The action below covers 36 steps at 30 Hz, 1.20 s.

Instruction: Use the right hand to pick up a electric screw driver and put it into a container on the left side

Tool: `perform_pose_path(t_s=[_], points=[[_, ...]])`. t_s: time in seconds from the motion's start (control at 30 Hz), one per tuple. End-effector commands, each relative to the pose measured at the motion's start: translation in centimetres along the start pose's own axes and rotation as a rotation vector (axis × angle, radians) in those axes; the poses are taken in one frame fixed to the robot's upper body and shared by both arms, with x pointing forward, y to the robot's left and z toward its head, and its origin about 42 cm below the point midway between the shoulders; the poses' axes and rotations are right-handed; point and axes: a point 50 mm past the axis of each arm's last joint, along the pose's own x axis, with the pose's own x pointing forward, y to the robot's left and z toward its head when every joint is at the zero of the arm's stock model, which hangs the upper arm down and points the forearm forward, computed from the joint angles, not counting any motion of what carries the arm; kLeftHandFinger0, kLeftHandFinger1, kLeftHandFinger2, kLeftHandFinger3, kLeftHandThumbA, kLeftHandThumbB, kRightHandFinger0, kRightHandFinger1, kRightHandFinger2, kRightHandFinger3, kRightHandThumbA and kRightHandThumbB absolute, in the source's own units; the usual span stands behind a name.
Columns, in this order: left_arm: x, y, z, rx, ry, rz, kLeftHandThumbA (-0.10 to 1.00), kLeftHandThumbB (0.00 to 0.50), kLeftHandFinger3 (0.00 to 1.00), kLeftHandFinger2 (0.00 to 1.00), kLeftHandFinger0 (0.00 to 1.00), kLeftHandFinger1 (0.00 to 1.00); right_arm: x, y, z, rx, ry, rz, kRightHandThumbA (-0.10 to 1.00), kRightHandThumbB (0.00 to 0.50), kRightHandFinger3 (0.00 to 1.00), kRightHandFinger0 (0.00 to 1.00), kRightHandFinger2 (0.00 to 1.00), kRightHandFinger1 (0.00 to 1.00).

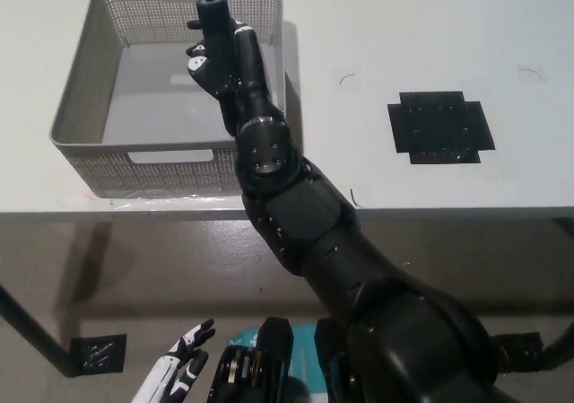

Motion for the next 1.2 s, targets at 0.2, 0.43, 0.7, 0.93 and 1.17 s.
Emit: perform_pose_path(t_s=[0.2,0.43,0.7,0.93,1.17], points=[[0.4,0.5,0.9,0.038,-0.050,-0.028,1.00,0.183,0.92,0.90,1.00,1.00,1.1,-0.6,3.2,0.017,-0.177,0.114,0.35,0.299,1.00,0.82,0.98,0.96],[0.2,0.3,0.8,0.044,-0.057,-0.041,1.00,0.173,0.91,0.87,1.00,1.00,1.1,-0.9,2.9,0.010,-0.172,0.123,0.49,0.332,1.00,0.93,1.00,1.00],[0.4,0.2,1.0,0.045,-0.057,-0.048,1.00,0.170,0.94,0.87,1.00,1.00,1.3,-2.2,3.2,-0.009,-0.206,0.098,0.69,0.310,1.00,1.00,1.00,1.00],[0.3,0.6,0.9,0.055,-0.065,-0.055,1.00,0.205,1.00,1.00,1.00,1.00,1.0,-6.7,6.0,0.026,-0.341,0.051,0.83,0.309,1.00,1.00,1.00,1.00],[0.0,0.8,0.5,0.073,-0.059,-0.055,1.00,0.231,1.00,1.00,1.00,1.00,-0.3,-13.7,12.2,-0.001,-0.526,-0.048,0.87,0.275,1.00,1.00,1.00,1.00]])
